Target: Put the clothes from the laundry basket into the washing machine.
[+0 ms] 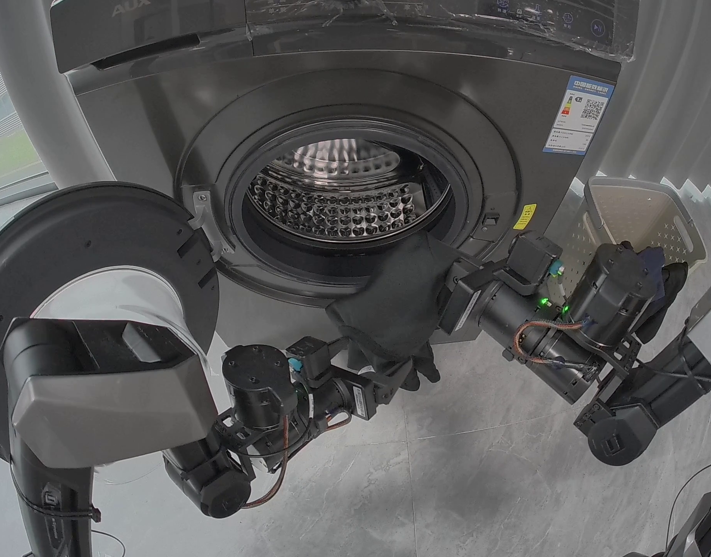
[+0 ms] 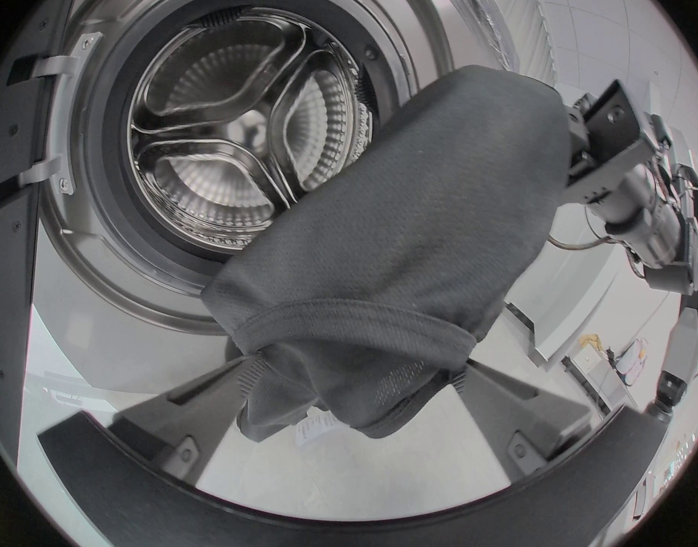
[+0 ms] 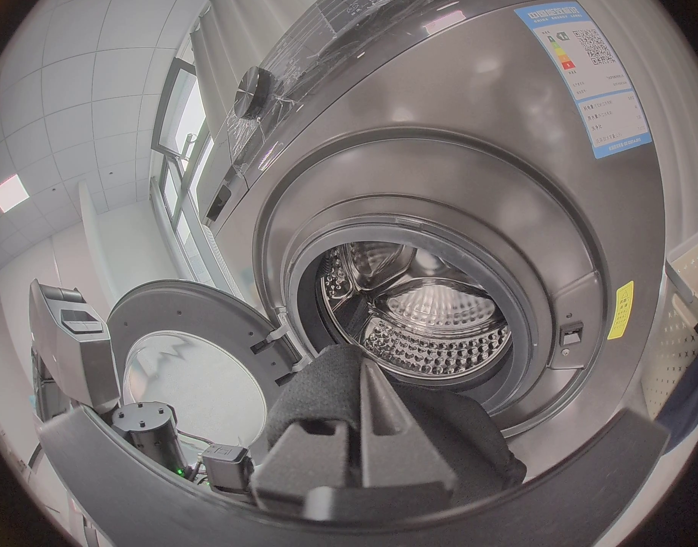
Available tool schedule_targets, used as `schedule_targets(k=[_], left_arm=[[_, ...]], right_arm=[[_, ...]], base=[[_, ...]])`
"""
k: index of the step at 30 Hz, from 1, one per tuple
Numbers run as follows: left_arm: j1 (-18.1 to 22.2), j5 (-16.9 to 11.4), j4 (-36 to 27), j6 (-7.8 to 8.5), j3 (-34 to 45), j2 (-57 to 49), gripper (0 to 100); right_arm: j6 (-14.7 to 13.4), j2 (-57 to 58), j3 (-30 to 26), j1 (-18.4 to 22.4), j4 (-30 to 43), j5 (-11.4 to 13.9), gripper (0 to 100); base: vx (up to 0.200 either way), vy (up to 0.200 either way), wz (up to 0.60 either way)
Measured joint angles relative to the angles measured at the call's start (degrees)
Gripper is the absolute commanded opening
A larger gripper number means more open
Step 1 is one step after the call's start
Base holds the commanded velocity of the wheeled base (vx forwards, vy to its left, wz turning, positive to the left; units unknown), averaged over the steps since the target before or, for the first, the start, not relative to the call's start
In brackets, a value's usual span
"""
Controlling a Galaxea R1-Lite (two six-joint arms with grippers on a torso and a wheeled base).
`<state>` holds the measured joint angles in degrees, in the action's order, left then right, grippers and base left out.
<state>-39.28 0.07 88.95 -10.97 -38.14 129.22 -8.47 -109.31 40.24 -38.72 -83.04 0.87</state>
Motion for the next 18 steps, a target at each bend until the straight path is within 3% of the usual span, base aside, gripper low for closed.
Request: schedule_targets(k=[4, 18], left_arm=[[0.63, 1.10, 0.00, -0.09, -1.43, 0.60, 0], [0.94, 1.07, 0.00, -0.41, 1.51, -4.35, 0]], right_arm=[[-0.34, 0.00, -0.09, -0.23, -0.02, 0.00, 0], [-0.69, -0.13, -0.41, 0.00, -0.05, -0.54, 0]], base=[[0.000, 0.000, 0.00], [0.000, 0.000, 0.00]])
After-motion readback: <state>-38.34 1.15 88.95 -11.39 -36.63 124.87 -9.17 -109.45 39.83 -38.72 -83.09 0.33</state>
